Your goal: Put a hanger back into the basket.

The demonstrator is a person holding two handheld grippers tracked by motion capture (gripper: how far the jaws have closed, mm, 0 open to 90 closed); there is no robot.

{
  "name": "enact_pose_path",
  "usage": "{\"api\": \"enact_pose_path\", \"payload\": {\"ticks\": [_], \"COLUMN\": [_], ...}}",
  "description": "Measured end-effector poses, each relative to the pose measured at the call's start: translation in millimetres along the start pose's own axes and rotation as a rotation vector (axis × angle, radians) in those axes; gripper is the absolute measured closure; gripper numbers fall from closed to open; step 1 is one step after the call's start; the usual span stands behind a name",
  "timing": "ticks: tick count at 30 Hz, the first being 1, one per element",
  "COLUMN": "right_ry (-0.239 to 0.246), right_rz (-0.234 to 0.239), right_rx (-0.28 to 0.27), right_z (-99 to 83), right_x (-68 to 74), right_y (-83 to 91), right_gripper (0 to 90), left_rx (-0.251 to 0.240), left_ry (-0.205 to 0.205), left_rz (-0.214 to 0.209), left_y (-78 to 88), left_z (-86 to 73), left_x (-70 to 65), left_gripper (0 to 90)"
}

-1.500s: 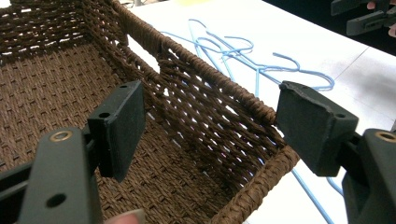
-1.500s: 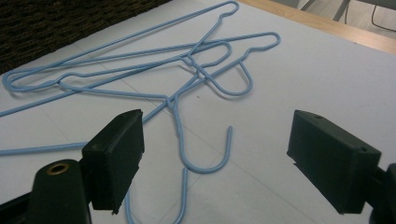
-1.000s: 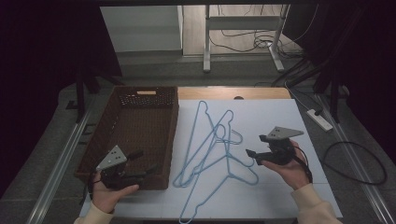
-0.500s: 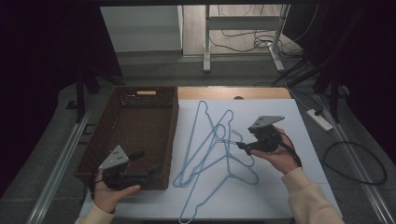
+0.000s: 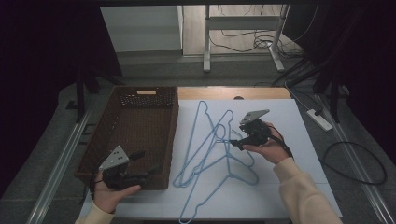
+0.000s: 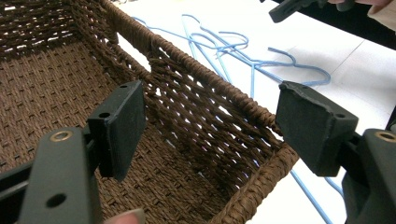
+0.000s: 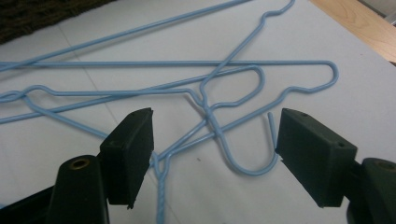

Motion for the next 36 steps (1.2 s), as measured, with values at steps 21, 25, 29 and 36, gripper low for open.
{"api": "enact_pose_path", "payload": {"ticks": [21, 25, 29, 36], "right_ry": [0.082, 0.115, 0.135, 0.156], "right_rz": [0.102, 0.113, 0.126, 0.167], "right_rx": [0.230, 0.284, 0.318, 0.352], "right_z": [6.3, 5.6, 6.2, 10.3], "right_x": [-20.7, -23.4, -23.1, -23.9], "right_y": [-71.2, -82.4, -88.1, -90.0], "right_gripper": [49.8, 56.8, 63.5, 77.2], "left_rx": [0.004, 0.004, 0.004, 0.002], "left_ry": [-0.002, -0.004, -0.002, -0.005], "left_rz": [-0.005, -0.005, -0.007, -0.007], "left_y": [-0.8, -0.8, -0.6, 0.0], "left_z": [-0.9, -0.9, -0.8, 0.0], "left_x": [0.4, 0.4, 0.3, -0.1], "left_gripper": [25.3, 25.3, 25.3, 25.3]}}
Point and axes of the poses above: each handheld gripper's, and its own axes: y roughly backward along the jaws, z roughly out of its top, x roughly to its left, the point moved 4 cm from there along -y, roughly forward along the jaws, and after that the axes turned 10 degrees about z, right-handed, at the moved point
